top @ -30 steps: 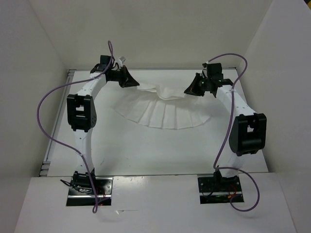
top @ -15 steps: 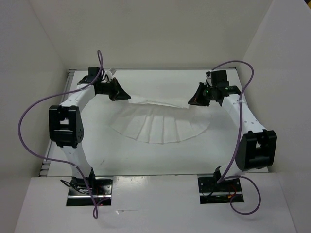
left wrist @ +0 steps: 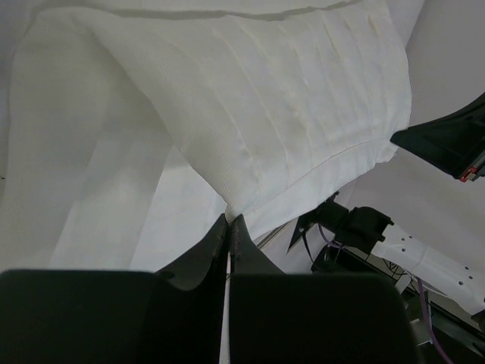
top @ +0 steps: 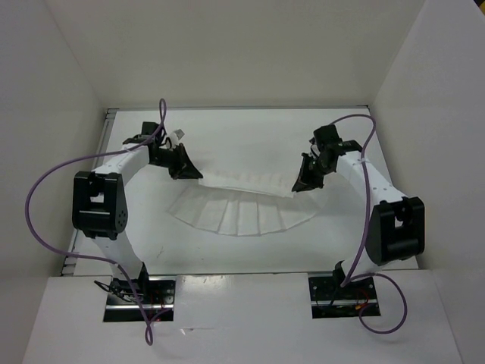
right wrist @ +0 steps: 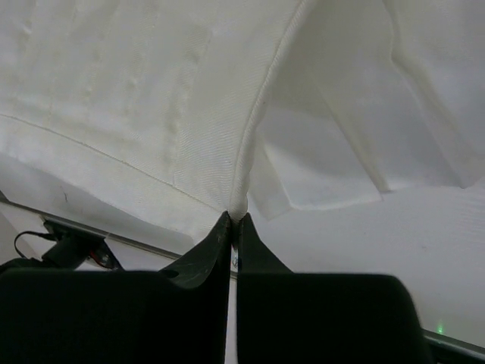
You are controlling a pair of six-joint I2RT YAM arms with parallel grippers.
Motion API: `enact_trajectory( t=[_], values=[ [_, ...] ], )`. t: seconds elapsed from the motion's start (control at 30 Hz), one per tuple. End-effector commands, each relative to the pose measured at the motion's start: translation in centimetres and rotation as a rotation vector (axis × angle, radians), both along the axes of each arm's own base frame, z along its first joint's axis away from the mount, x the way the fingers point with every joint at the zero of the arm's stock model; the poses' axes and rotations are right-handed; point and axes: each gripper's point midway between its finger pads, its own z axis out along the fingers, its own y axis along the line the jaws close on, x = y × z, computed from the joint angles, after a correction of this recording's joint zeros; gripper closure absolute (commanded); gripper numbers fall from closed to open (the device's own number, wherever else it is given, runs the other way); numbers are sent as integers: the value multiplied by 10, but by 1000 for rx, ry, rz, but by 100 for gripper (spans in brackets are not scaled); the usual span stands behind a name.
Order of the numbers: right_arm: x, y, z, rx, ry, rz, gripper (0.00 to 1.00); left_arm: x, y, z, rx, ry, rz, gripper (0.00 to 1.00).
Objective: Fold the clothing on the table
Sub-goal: Fold the skirt
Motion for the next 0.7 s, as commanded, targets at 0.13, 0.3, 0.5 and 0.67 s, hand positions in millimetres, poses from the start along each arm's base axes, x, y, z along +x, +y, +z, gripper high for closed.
enact_trajectory(
  t=[0.13,0.3,0.5,0.67],
  values=[
    [108,-32,75,-165,-299,-166,100,97,5,81,-32,-270,42,100],
    [183,-68,225,-153,-682,-325,100,152,14,242,-113,-611,59,100],
    [157,-73,317,-115,-924,-350,100,144,36,284,-96,-713,69,100],
    [127,-49,197,-51,-617,-240,100,114,31,209,-88,-567,85,100]
  ],
)
